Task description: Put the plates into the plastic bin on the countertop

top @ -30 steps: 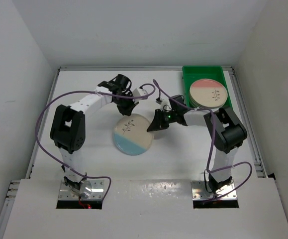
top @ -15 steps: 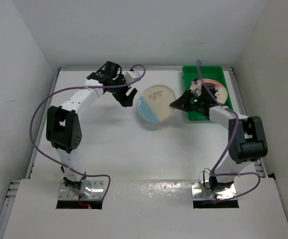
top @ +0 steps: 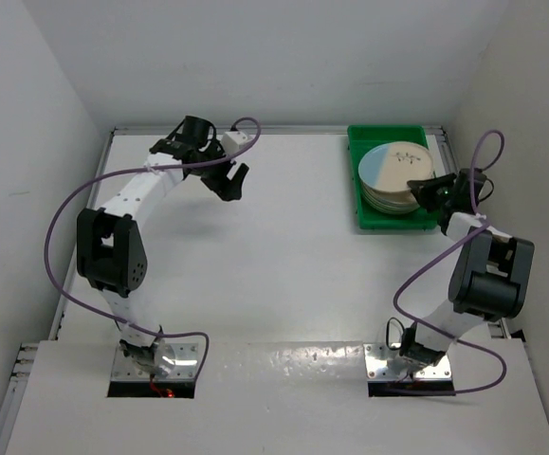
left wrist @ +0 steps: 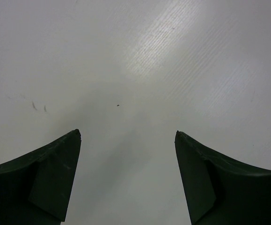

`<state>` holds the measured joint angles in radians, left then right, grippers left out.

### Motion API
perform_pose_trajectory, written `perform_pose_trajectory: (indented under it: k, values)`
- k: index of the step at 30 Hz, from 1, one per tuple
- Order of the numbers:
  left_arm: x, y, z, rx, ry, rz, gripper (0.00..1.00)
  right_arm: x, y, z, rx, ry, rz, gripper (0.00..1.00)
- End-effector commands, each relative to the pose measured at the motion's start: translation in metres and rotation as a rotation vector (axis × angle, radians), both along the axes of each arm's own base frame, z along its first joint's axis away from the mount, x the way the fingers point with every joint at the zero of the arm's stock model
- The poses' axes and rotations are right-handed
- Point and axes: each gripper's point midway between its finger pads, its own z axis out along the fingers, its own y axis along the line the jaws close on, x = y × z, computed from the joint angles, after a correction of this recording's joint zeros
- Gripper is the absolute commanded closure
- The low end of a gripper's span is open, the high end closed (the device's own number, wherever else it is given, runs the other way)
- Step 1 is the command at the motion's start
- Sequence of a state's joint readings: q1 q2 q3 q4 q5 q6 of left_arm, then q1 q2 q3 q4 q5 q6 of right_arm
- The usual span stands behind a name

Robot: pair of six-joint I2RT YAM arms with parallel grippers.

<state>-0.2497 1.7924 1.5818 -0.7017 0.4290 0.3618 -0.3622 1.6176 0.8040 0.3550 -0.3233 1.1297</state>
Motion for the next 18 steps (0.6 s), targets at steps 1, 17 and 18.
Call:
perform_pose_trajectory:
  k: [1,17,18]
  values:
    - [-0.004,-0.001,0.023,-0.018,-0.061,0.003,0.17,0.02,0.005,0.044,-0.035,-0.129,0.025,1.0]
    - [-0.004,0.001,0.024,-0.03,-0.066,0.004,0.17,0.008,-0.013,0.026,0.018,-0.102,-0.042,1.0]
    - [-0.004,0.001,0.024,-0.03,-0.066,0.004,0.17,0.012,-0.012,0.032,0.039,-0.13,-0.044,1.0]
